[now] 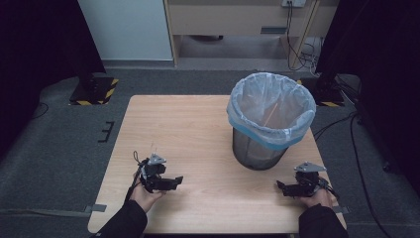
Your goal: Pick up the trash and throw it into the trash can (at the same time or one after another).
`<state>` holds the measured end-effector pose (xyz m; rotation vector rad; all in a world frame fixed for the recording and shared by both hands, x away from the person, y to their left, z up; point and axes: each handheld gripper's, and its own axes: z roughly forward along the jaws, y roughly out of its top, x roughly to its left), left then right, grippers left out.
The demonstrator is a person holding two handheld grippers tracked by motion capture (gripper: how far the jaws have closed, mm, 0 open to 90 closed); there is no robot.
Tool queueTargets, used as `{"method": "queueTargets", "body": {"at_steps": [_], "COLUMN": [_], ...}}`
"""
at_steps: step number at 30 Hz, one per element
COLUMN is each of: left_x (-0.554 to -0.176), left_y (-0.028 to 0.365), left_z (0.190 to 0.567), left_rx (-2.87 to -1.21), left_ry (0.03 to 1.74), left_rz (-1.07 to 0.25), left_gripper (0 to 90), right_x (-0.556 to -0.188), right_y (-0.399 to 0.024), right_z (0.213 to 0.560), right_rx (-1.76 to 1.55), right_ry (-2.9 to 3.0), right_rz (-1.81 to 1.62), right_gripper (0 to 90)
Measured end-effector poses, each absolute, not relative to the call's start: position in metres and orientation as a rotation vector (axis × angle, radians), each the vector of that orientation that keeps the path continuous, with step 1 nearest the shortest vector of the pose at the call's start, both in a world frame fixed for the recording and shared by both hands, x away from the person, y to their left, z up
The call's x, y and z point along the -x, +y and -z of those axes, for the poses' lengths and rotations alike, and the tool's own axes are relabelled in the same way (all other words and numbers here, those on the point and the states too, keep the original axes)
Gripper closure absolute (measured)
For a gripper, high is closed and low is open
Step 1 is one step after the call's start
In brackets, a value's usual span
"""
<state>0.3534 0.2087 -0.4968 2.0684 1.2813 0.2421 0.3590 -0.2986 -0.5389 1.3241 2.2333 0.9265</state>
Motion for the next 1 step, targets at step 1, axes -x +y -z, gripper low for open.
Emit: {"method": "queueTargets", "body": {"at_steps": [1], "left_x": [-0.3543], "left_y": [0.2112], "left_z": [0.4976], "left_rx": [-2.073], "left_ry": [1.294], "left_rz": [-0.258], "left_gripper": [16.6], "right_x": [-0.3590], "right_y": [-0.2986], "right_z": [0.5389], "right_rx": [-1.324], "right_ry": [2.233], "right_rz": [-0.926], "right_gripper": [0.4]}}
